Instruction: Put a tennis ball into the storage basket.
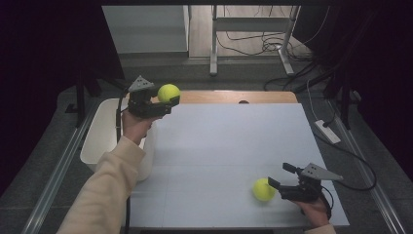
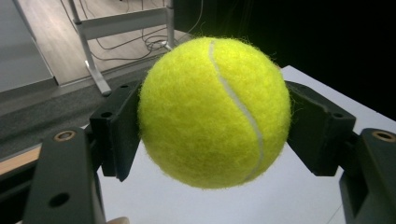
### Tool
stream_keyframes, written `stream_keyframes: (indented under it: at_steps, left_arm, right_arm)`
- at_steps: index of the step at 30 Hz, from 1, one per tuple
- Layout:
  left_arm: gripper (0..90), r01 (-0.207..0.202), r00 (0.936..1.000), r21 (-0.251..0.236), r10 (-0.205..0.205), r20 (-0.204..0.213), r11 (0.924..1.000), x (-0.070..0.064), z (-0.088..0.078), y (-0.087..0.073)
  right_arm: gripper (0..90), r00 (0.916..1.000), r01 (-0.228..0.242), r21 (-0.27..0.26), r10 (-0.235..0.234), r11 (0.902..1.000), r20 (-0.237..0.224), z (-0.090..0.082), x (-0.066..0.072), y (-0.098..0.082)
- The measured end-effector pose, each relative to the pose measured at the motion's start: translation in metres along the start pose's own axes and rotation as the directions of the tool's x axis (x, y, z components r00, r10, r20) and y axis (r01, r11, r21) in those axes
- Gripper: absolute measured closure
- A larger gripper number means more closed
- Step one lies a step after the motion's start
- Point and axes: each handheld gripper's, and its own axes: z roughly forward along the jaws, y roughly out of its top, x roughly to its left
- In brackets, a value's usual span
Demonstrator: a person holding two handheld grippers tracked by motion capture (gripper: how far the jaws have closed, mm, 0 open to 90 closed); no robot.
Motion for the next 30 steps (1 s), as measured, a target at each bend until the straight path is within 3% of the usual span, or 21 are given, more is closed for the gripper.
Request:
stream_keyframes:
  at_steps: [11, 30]
  left_arm:
    - [27.0, 0.025, 0.9987, 0.004, -0.025, -0.045, 0.9997, 0.018, -0.008, -0.002]
    - [26.9, 0.046, 0.9944, 0.006, -0.045, -0.095, 0.9989, 0.036, -0.019, -0.006]
  right_arm:
    - [12.1, 1.0, -0.001, -0.001, 0.001, 1.0, 0.0, 0.0, 0.0, 0.0]
    - [12.1, 1.0, 0.0, 0.001, 0.0, 1.0, 0.0, 0.0, 0.0, 0.0]
